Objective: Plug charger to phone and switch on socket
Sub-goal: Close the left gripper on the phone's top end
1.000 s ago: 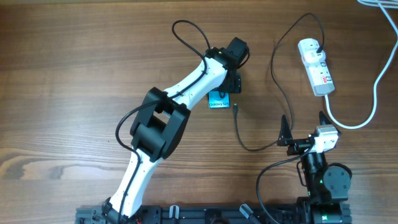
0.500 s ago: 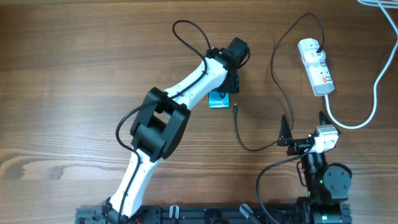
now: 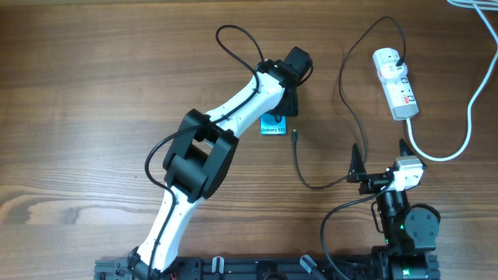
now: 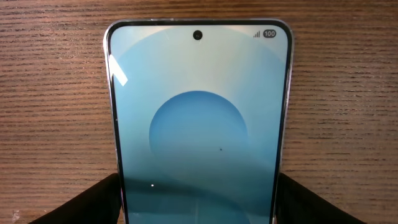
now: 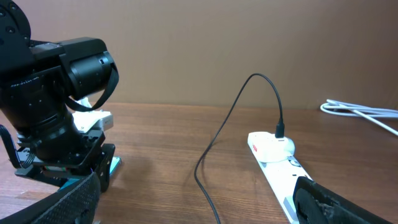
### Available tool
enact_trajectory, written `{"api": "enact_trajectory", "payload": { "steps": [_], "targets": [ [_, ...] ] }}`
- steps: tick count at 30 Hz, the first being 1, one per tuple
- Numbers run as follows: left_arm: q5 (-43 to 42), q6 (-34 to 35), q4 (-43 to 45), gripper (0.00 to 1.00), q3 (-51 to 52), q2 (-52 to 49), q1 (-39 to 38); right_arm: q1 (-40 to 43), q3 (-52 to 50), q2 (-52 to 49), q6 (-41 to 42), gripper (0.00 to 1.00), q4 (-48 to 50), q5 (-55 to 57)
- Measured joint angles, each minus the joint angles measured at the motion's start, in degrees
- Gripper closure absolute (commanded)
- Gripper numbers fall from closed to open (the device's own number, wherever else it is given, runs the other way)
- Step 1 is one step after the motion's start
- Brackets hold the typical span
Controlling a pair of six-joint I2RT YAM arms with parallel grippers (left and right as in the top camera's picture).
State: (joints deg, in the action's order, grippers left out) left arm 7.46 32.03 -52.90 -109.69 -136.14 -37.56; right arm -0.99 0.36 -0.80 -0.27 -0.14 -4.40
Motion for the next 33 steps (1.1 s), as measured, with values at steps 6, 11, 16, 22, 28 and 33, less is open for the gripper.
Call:
{"api": "enact_trajectory", "payload": {
  "steps": [6,11,16,22,28,33],
  "targets": [
    [0.0,0.0,0.0,0.24,0.0,0.0,0.0,0.0,0.0,0.0,0.0,0.00,0.0,0.0],
    [0.0,0.0,0.0,0.23,0.0,0.0,0.0,0.0,0.0,0.0,0.0,0.00,0.0,0.0],
    [-0.1,0.0,0.0,0.25,0.0,0.0,0.0,0.0,0.0,0.0,0.0,0.00,0.0,0.0],
    [-0.4,0.0,0.0,0.26,0.0,0.0,0.0,0.0,0.0,0.0,0.0,0.00,0.0,0.0],
    [-0.4,0.0,0.0,0.26,0.0,0.0,0.0,0.0,0.0,0.0,0.0,0.00,0.0,0.0],
    [-0.4,0.0,0.0,0.27,0.0,0.0,0.0,0.0,0.0,0.0,0.0,0.00,0.0,0.0]
  ]
}}
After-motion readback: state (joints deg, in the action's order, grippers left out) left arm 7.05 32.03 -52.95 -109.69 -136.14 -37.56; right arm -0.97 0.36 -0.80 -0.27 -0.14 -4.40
